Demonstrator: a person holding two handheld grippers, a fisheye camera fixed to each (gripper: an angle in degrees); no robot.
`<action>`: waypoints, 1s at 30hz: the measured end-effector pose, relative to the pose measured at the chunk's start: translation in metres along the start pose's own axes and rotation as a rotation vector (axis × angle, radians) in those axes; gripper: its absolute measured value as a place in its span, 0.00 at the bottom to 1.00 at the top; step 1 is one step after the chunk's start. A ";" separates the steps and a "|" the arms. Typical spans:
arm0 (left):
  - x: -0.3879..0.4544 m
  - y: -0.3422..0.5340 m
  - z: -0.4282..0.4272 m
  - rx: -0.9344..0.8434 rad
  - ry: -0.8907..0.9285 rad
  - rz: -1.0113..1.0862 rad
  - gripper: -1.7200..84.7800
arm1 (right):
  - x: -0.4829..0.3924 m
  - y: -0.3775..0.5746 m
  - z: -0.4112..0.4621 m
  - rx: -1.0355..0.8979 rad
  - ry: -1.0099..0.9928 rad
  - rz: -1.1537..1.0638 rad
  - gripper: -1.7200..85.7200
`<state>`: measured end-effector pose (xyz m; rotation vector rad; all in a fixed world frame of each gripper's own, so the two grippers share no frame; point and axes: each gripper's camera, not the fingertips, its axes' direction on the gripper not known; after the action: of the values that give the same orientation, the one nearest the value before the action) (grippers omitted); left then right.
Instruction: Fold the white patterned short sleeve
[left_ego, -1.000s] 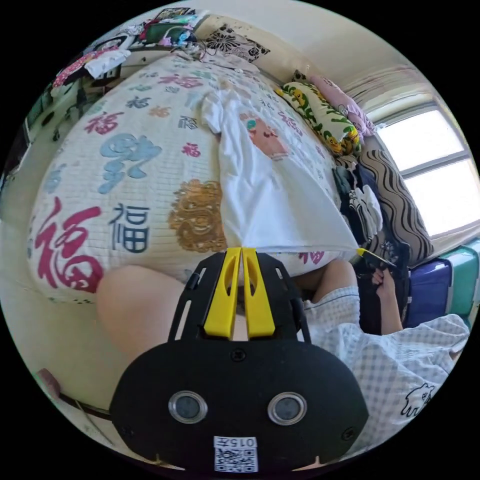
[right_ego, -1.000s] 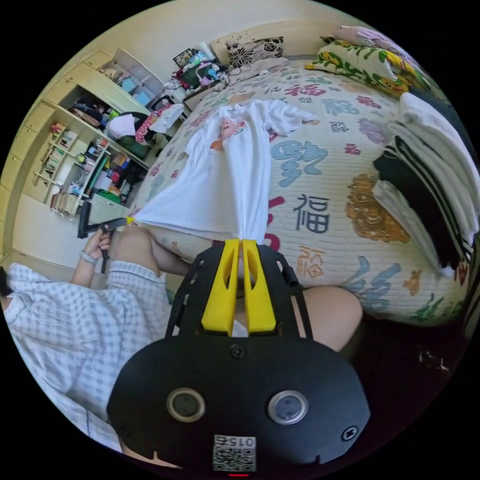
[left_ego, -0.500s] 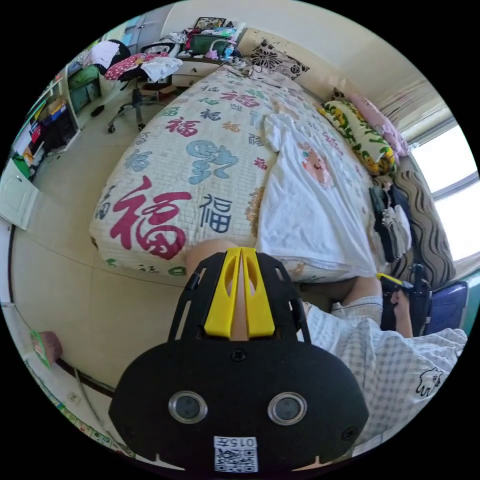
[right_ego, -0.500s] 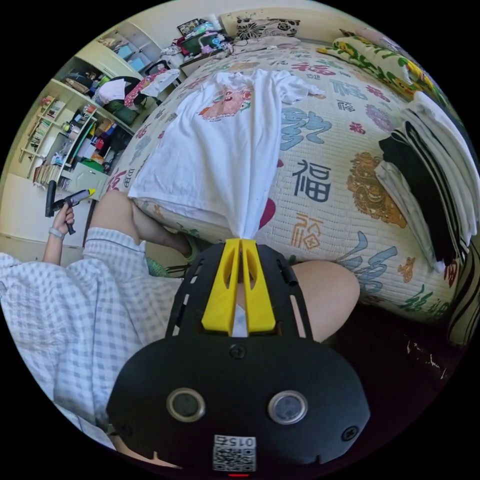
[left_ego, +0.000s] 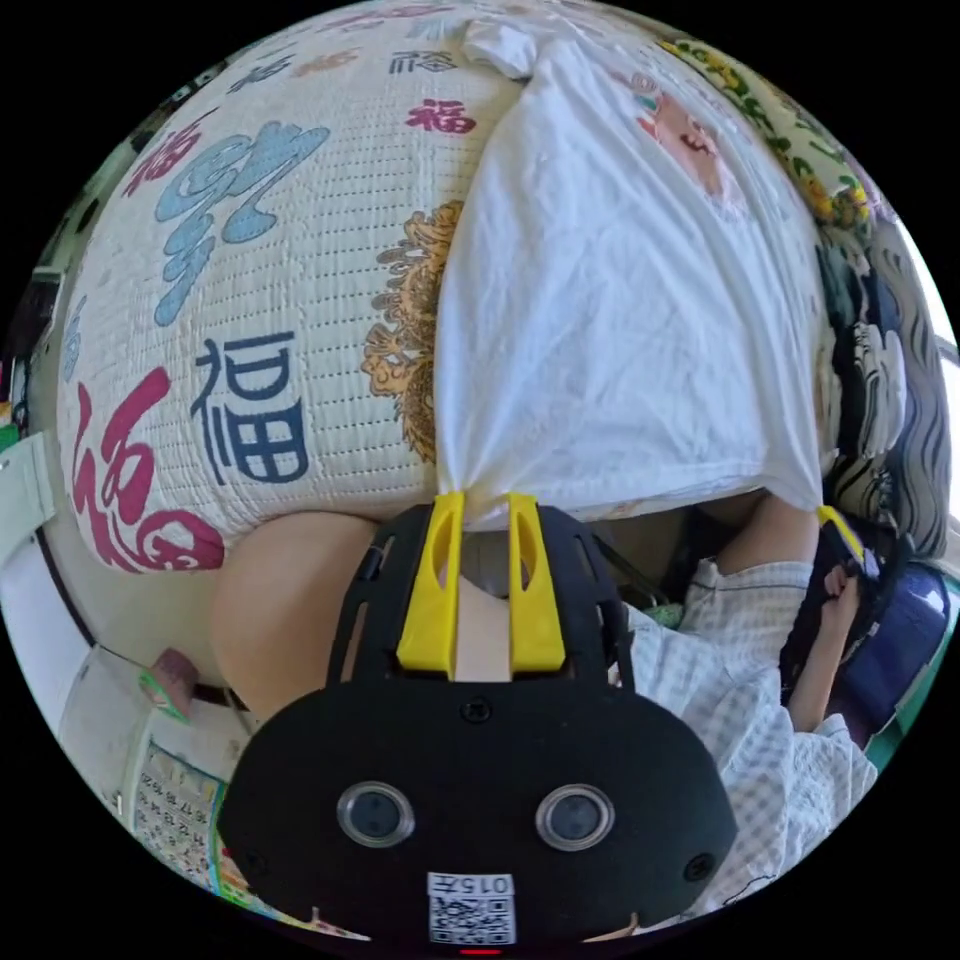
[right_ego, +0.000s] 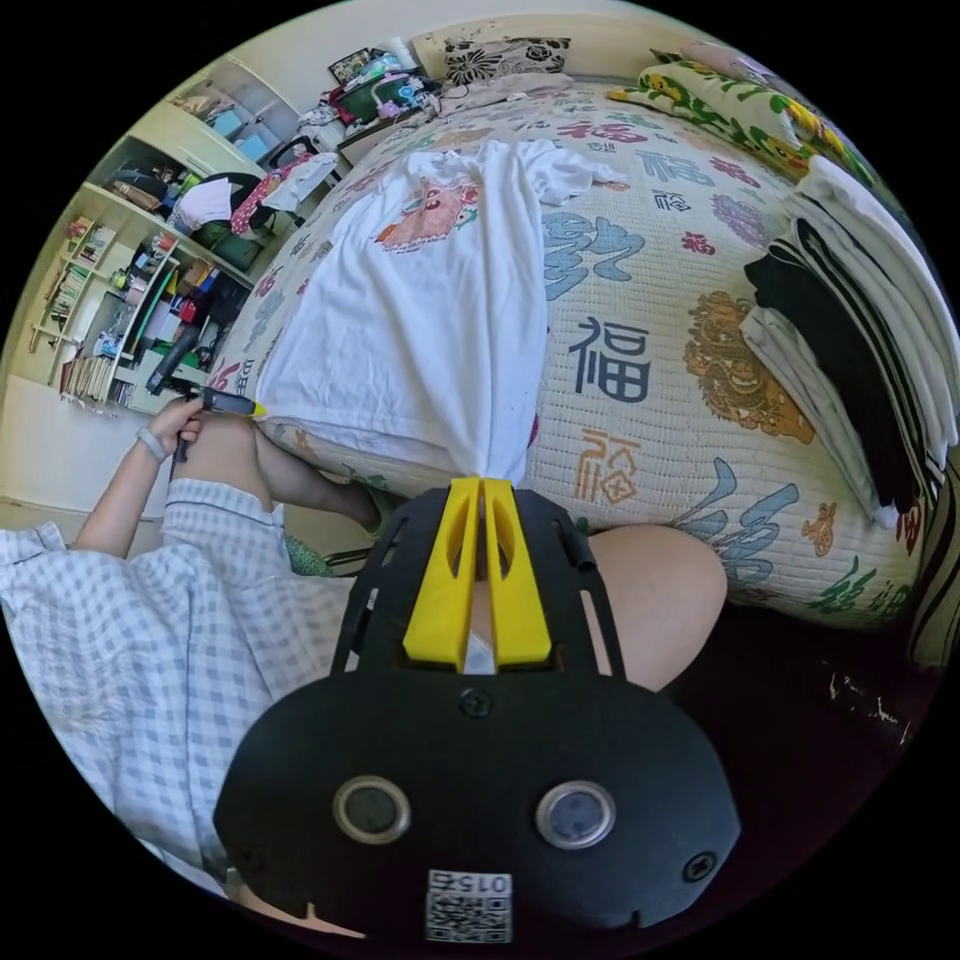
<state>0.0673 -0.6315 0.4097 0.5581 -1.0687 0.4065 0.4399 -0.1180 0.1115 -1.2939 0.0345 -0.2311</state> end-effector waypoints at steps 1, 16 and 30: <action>0.004 -0.006 -0.001 -0.021 -0.032 0.017 0.08 | 0.001 0.000 -0.001 0.004 -0.006 -0.001 0.02; -0.095 0.076 -0.159 0.341 0.155 -0.048 0.01 | 0.012 -0.003 0.018 -0.220 0.094 -0.049 0.10; -0.115 0.071 -0.205 0.353 0.196 -0.033 0.01 | 0.065 -0.049 0.029 -0.437 -0.048 0.068 0.05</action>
<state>0.1217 -0.4556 0.2473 0.8297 -0.8021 0.6145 0.5007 -0.1148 0.1728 -1.7301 0.0919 -0.1369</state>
